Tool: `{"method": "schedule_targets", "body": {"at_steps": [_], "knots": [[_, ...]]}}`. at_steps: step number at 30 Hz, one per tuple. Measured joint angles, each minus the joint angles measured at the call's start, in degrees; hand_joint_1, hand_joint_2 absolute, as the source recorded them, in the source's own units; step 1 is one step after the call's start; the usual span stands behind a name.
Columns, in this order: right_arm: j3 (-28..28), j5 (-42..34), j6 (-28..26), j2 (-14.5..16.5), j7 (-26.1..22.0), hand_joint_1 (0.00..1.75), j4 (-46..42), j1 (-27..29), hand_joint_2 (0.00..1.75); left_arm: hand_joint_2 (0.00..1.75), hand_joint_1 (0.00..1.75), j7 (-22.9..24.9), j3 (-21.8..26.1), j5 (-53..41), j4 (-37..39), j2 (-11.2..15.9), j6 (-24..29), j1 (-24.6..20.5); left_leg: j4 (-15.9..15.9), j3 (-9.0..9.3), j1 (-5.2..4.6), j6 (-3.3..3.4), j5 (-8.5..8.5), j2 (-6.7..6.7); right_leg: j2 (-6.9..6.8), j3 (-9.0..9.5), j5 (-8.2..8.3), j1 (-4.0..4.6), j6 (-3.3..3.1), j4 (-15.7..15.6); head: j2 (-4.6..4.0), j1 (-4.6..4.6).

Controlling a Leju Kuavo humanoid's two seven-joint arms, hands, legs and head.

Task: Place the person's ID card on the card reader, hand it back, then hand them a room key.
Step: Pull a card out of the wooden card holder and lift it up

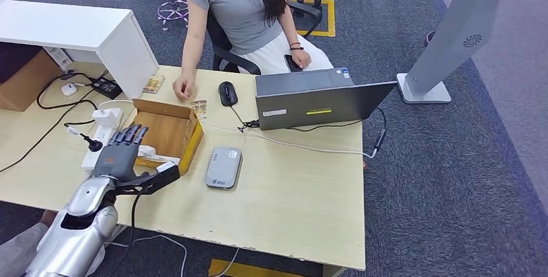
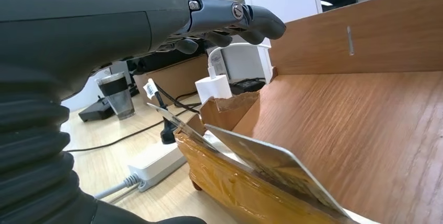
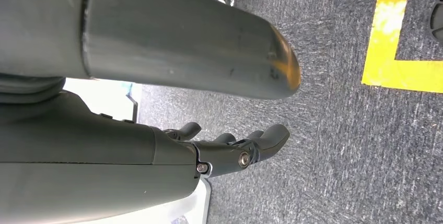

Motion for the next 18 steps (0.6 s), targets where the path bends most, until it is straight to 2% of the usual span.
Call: {"method": "schedule_targets", "body": {"at_steps": [18], "knots": [[0.00, 0.22, -0.05, -0.02, -0.33, 0.00, 0.00, 0.00, 0.00, 1.75, 0.00, -1.61, 0.21, 0.72, 2.14, -0.53, 1.48, -0.28, 0.00, 0.00, 0.00, 0.00, 0.00, 0.00, 0.00, 0.00, 0.00, 0.00, 0.00, 0.00, 0.00, 0.01]]}}
